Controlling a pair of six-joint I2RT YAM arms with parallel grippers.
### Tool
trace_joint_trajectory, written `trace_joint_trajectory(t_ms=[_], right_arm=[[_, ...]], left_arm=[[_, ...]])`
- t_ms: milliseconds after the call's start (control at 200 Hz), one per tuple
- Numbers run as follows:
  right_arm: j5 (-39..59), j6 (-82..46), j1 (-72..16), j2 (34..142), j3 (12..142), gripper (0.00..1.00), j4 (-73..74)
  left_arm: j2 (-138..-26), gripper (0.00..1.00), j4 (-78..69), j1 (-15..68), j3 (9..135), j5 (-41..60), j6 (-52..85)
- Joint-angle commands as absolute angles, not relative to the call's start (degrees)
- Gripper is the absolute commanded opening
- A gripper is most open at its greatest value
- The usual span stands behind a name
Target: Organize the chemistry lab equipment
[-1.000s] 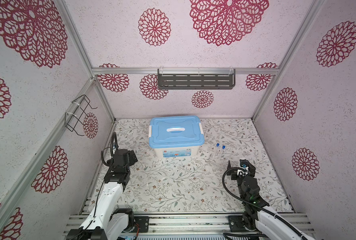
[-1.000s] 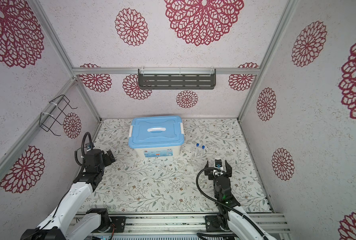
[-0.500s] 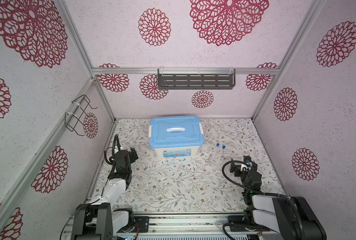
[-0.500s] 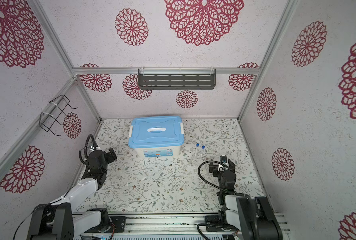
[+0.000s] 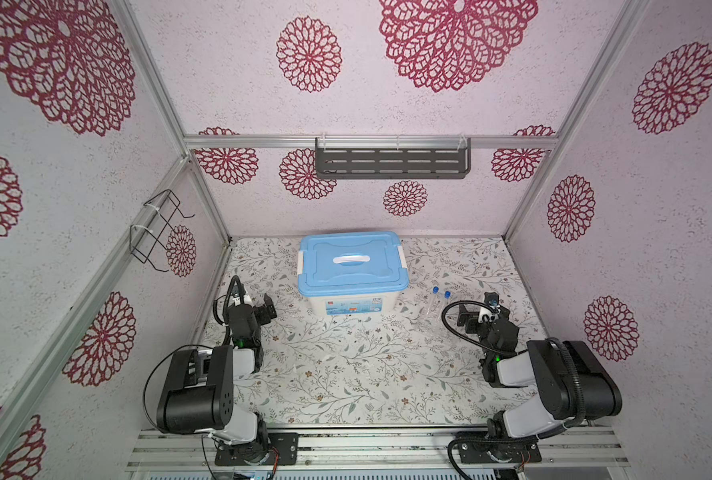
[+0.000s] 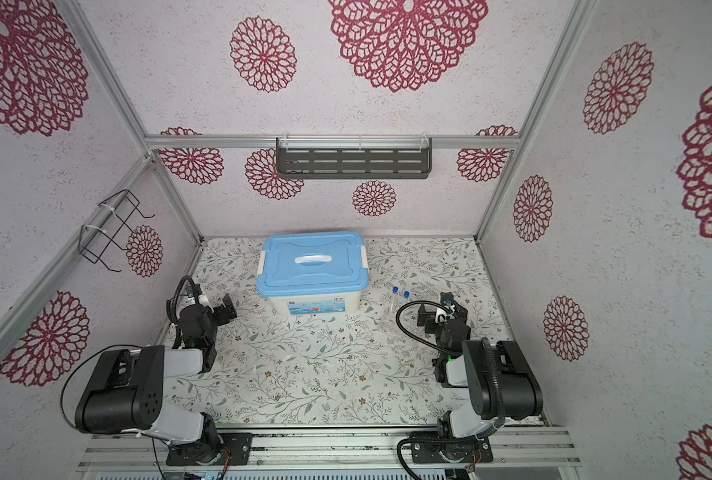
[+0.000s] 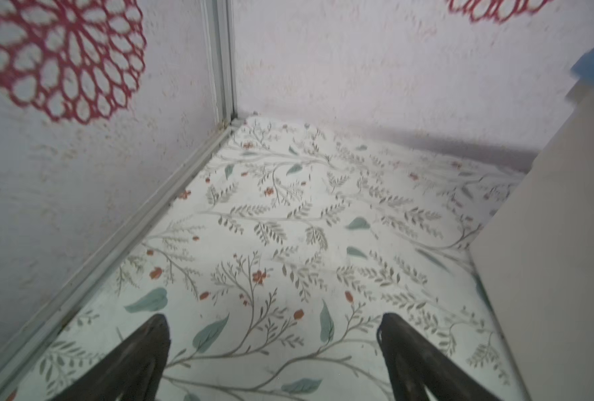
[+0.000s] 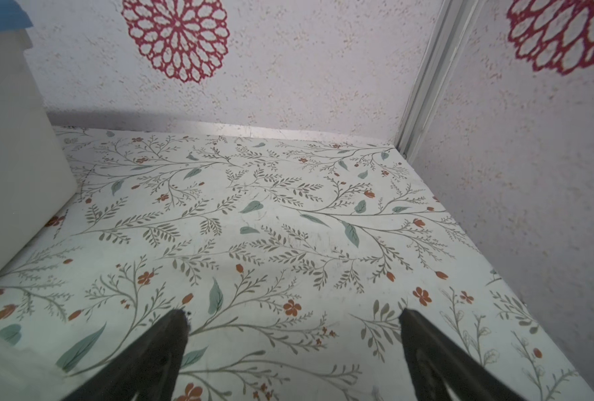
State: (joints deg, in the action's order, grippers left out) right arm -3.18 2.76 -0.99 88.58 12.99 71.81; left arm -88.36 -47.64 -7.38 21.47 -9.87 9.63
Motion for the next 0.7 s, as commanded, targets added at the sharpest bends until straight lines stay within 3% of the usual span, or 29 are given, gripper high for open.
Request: trace_joint_trajectory(t_ms=[0, 150, 691], right_arm=[[-4.72, 0.58, -0.69, 87.89, 14.03, 0.99, 69.72], [-6.33, -0.18, -0.66, 87.79, 14.72, 0.99, 68.17], [-6.27, -0.26, -0.70, 87.96, 14.85, 0.99, 68.03]], left_arm=[[-88.04, 0.97, -52.40, -8.64, 22.38, -8.42, 8.65], [-89.00, 0.97, -47.92, -9.30, 25.18, -3.28, 8.11], [-89.30, 0.98, -48.65, -7.65, 25.08, -7.19, 7.13]])
